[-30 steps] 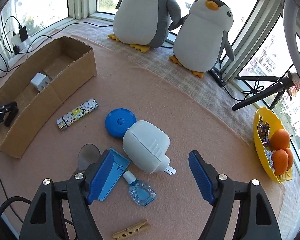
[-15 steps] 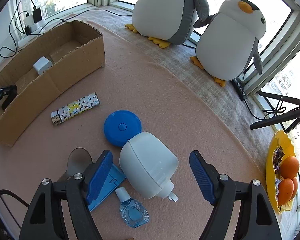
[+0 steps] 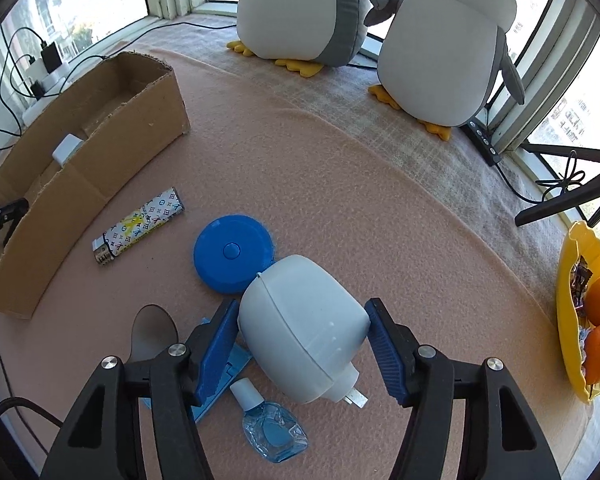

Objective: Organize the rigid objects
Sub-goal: 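Move the right tool to the white round device and close on it, then carry the white device with the right gripper over the box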

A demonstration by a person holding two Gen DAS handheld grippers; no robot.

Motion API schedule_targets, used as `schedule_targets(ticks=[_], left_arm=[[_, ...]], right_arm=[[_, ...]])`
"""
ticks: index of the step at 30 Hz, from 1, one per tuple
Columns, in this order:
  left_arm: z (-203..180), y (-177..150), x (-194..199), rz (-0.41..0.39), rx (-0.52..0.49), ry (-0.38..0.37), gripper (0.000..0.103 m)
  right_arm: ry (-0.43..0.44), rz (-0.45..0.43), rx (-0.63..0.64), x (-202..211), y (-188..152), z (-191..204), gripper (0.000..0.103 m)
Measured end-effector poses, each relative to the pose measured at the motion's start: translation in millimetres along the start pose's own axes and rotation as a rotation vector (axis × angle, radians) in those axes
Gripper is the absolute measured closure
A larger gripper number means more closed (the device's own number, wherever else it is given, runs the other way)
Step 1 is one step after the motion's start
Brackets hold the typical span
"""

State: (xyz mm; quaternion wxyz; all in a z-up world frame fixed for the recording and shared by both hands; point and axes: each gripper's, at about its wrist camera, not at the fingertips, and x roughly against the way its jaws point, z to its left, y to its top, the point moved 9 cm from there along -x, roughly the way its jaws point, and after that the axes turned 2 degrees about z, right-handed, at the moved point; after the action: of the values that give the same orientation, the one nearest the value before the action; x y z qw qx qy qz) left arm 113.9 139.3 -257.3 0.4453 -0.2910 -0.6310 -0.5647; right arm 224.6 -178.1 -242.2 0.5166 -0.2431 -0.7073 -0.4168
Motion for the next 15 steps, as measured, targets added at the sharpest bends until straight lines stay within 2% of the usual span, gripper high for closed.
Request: schedule_targets(ticks=[15], left_arm=[[0,0,0,0.000,0.001,0.000,0.034]], right_arm=[[0.000,-0.088,-0.100,22,-6,-1,0.043]])
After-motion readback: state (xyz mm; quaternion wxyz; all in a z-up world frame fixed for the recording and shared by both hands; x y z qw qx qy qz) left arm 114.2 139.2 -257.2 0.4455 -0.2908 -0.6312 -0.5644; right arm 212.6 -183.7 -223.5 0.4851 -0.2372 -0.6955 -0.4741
